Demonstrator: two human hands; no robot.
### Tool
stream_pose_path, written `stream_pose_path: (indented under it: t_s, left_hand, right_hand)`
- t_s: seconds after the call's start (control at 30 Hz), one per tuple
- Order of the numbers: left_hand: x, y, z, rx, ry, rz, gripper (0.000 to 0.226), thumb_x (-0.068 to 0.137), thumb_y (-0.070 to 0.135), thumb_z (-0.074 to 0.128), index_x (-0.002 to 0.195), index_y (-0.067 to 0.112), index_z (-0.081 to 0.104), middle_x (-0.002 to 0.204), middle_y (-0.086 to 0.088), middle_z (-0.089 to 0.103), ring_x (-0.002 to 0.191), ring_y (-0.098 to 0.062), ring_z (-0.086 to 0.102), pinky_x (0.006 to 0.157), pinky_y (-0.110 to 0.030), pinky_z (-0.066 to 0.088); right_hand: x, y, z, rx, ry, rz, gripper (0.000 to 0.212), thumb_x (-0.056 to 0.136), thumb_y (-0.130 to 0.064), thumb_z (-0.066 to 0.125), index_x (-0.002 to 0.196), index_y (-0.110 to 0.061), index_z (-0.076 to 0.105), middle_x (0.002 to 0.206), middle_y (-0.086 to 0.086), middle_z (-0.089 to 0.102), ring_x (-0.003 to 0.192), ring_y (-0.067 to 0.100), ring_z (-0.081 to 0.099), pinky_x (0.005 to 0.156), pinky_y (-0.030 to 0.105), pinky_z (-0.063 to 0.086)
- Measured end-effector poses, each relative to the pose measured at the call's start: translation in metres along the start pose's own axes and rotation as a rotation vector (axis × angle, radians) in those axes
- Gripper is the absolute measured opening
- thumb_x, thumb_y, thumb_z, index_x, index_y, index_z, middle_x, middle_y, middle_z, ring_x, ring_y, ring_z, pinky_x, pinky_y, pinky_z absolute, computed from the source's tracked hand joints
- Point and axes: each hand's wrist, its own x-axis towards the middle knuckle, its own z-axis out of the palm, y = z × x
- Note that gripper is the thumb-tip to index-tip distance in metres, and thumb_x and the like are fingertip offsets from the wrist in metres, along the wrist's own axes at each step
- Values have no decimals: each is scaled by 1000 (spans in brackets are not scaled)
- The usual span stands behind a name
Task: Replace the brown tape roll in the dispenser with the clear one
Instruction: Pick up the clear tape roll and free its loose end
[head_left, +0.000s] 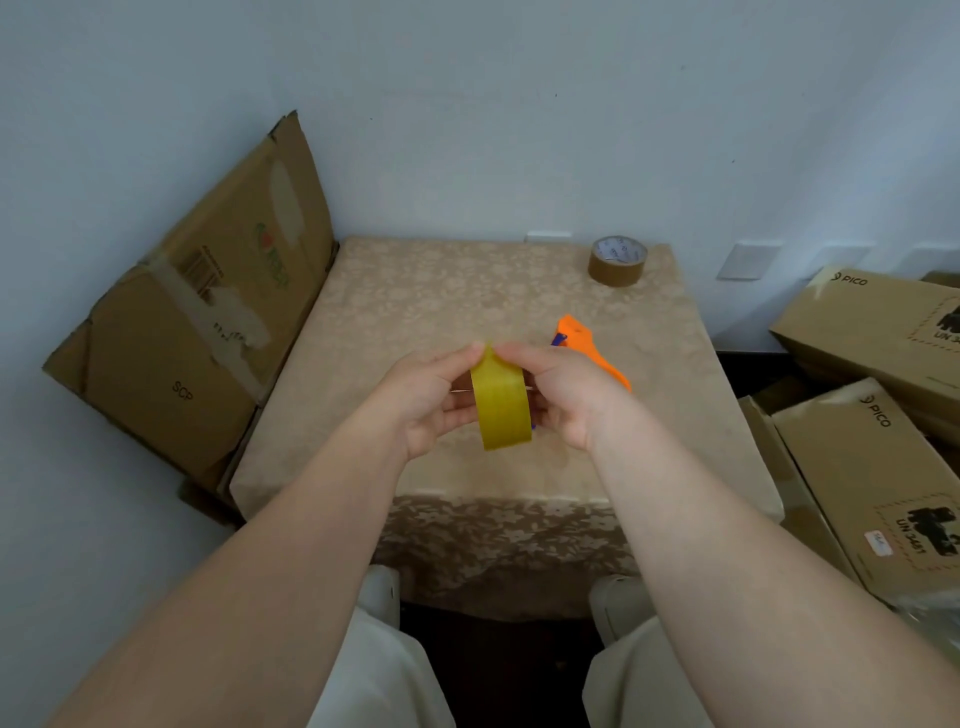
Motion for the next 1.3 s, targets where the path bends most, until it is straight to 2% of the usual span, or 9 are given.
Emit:
stream_pose_path:
  t_s: [0.17, 0.37, 0.53, 0.63, 0.77, 0.9, 1.1, 1.23, 1.3]
  left_hand:
    - [3, -2, -2, -44, -6, 12, 12, 89, 22, 58, 91, 12, 65, 80, -6, 70, 71, -15, 68, 64, -24, 58]
    - [3, -4, -3, 154, -90, 32, 7, 84, 16, 64, 91, 15, 65, 77, 0, 72, 73, -12, 69, 72, -25, 58]
    - [10, -1, 1, -19, 18, -15, 4, 87, 17, 60, 87, 13, 62, 78, -3, 67, 61, -8, 68, 55, -20, 55]
    - [12, 0, 3, -113, 45, -79, 19, 87, 19, 59, 104, 11, 62, 84, -5, 65, 72, -13, 64, 60, -21, 56]
    - [13, 2, 3, -209, 80, -118, 11, 89, 21, 57, 93, 13, 64, 85, -4, 63, 76, -13, 60, 60, -19, 55]
    - [14, 3, 0, -84, 33, -92, 19, 87, 24, 59, 101, 13, 63, 90, -6, 65, 80, -16, 63, 72, -25, 54]
    - [13, 7, 1, 100, -79, -59, 22, 87, 17, 60, 108, 9, 62, 92, -7, 70, 81, -16, 68, 72, -26, 56]
    - [12, 11, 7, 41, -5, -76, 11, 88, 17, 59, 96, 11, 63, 85, -5, 68, 67, -11, 69, 57, -21, 56]
    - [12, 12, 9, -33, 31, -102, 10, 88, 18, 59, 95, 12, 63, 84, -4, 67, 70, -12, 67, 57, -21, 56]
  right_hand:
    - [5, 0, 3, 64, 22, 5, 16, 84, -29, 65, 80, -15, 70, 64, -1, 74, 60, 13, 71, 48, 22, 53]
    - [6, -6, 1, 259, 92, 57, 20, 89, -23, 61, 74, -9, 64, 52, 3, 70, 46, 14, 67, 41, 25, 53]
    - [8, -1, -1, 128, 43, -19, 15, 88, -23, 61, 82, -11, 68, 69, 4, 71, 54, 11, 68, 49, 21, 53]
    - [10, 3, -3, 41, 27, -72, 13, 86, -26, 63, 80, -15, 68, 66, -1, 70, 58, 11, 66, 53, 21, 51]
    - [8, 4, -6, -21, -2, -96, 15, 85, -27, 66, 75, -17, 69, 66, -1, 70, 64, 15, 66, 67, 30, 50]
    - [7, -1, -5, 18, 3, -110, 12, 87, -23, 63, 81, -13, 68, 66, 0, 71, 60, 12, 68, 56, 24, 54]
    - [6, -6, -4, 73, 83, -108, 24, 89, -20, 61, 104, -2, 65, 81, 9, 67, 70, 19, 64, 68, 31, 54]
    - [5, -4, -5, 48, 62, -138, 14, 89, -21, 61, 86, -9, 66, 75, 7, 67, 67, 18, 63, 64, 30, 51]
    - [5, -2, -6, 23, 39, -158, 15, 89, -21, 61, 76, -14, 66, 64, 0, 68, 60, 14, 63, 55, 23, 50]
